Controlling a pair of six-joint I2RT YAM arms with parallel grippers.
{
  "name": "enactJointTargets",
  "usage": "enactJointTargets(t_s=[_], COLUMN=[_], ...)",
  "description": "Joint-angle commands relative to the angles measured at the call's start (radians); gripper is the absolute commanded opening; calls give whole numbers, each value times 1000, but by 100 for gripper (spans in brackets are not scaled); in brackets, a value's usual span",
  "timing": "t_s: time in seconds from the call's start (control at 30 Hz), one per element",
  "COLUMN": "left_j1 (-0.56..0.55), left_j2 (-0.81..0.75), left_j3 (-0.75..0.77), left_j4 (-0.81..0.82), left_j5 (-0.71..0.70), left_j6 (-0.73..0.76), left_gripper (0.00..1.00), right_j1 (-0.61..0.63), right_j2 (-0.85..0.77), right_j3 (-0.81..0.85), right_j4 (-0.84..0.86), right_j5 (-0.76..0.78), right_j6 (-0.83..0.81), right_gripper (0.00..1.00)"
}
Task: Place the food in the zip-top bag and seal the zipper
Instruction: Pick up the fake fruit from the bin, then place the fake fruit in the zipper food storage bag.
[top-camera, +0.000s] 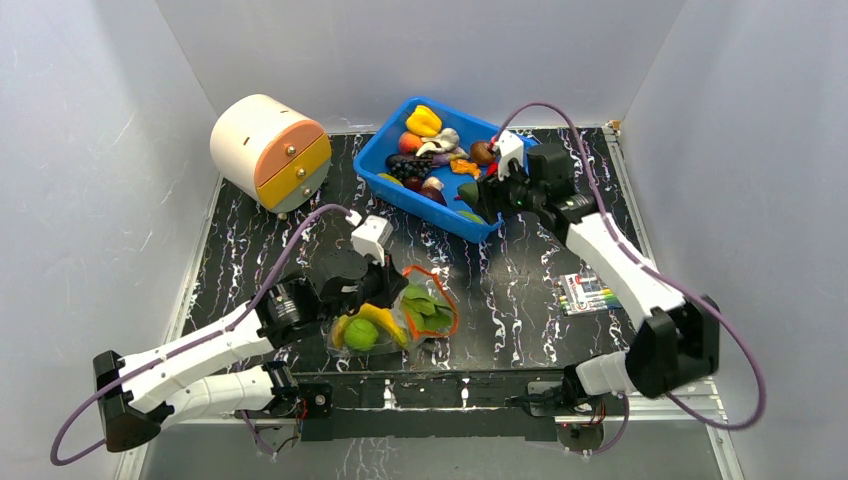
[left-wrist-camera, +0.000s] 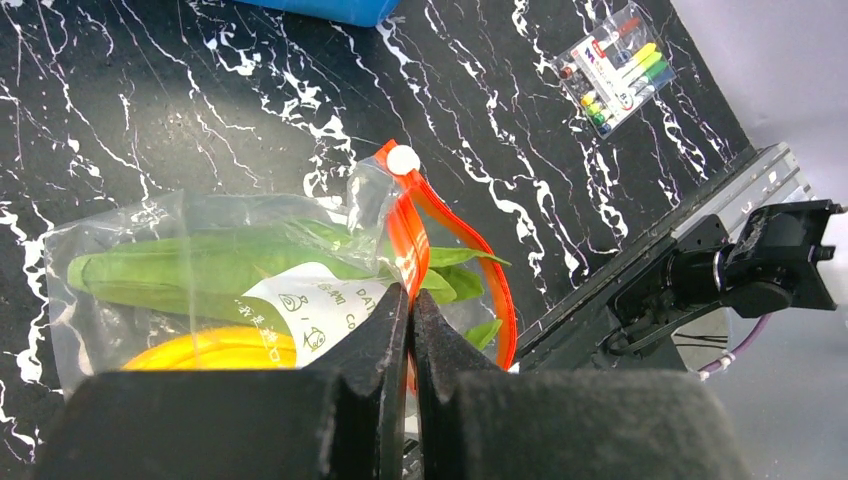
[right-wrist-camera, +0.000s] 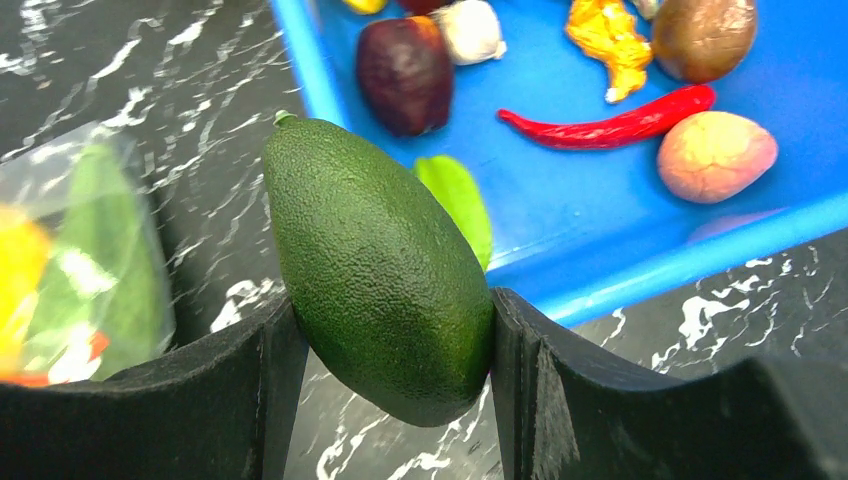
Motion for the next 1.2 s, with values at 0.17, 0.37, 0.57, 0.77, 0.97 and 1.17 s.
enactJointTargets(t_s=[0.17,0.37,0.57,0.77,0.97,1.17], left_j1=[5,5,4,4,4,5], left_j2=[34,47,48,50,33,14], left_j3=[89,108,109,102,90,74], left_j4=[19,25,30,54,70,77], left_j5=[-35,-41,-34,0,13,19], left_j6=[22,21,5,-16,-39,-44], left_gripper=[0,0,0,0,0,0], right_j1=[75,145,238,363,496,559], right_j2=[-350,-441,-506,-480,-403,-331], right_j3=[-193,-271,-334,-392,-380,-369], right_j4=[-15,-71,-68,29,67,97], right_j5=[-141,-167,-148,-107,-20,76], right_j6=[135,202,311,438,476,530], right_gripper=[33,33,33,32,32,37])
